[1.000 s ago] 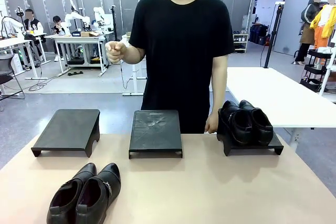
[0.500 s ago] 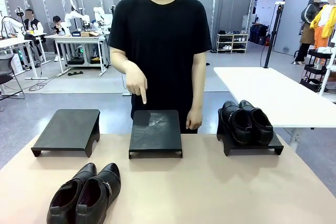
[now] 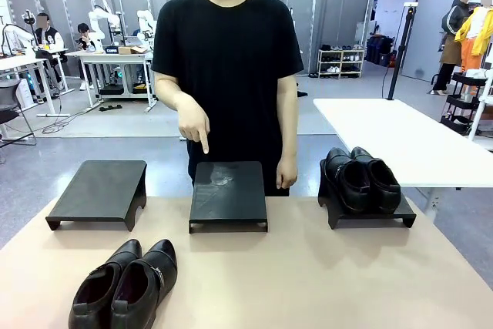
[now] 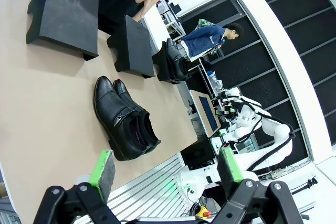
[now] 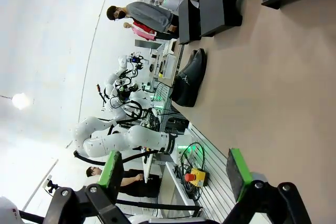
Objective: Place the shoes on the stand as instructed by the person.
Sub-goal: Pick up another pair of Shoes and place it on the Shoes Stand indicated by the person.
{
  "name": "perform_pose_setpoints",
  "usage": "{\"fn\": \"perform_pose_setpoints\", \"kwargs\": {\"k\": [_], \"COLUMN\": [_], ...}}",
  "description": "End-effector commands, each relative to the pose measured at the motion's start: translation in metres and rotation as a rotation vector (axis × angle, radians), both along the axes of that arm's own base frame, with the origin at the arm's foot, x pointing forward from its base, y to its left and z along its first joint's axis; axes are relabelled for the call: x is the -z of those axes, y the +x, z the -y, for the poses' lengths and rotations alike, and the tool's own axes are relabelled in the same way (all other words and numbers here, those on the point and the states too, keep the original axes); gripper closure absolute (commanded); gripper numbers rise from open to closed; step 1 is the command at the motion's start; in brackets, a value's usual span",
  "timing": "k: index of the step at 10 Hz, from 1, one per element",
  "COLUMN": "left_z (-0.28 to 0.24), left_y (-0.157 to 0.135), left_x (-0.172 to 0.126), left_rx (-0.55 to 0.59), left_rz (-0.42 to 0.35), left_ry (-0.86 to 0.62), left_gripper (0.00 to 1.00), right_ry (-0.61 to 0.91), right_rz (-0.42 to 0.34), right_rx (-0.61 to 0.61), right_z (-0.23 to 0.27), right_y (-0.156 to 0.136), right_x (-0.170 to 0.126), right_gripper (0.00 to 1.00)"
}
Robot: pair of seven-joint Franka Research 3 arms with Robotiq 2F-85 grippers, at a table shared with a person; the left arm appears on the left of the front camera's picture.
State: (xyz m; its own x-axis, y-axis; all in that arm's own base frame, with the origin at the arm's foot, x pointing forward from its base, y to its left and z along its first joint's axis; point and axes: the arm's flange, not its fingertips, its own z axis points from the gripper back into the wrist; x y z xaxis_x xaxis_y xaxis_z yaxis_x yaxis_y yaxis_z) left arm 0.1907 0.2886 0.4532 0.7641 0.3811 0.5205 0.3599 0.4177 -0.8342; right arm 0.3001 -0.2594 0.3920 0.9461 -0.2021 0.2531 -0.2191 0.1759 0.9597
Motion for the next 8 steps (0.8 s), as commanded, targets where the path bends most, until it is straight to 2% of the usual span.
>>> {"fn": "perform_pose_setpoints", "kwargs": {"k": [1,4,5,8], "left_z": [-0.002,-0.002,0.0,0.063], "left_y": [0.0,0.0,0.0,0.003], "left_x": [0.0,0.0,0.0,-0.044], "left_rx": [0.006,0.006,0.0,0.065], "left_rz": [0.028,0.028,0.0,-0.087], "left_ry": [-0.005,-0.005,0.0,0.167], "left_gripper": [0.0,0.0,0.0,0.0], "right_ry": [0.001,0.001,0.001,0.001], "right_rz": [0.003,0.003,0.003,0.003], "right_rx": [0.003,0.003,0.003,0.003], "right_z": [0.0,0.0,0.0,0.0], "right_y": [-0.001,-0.001,-0.001,-0.001], "right_x": [0.0,0.0,0.0,0.0], "right_gripper": [0.0,0.0,0.0,0.0]}}
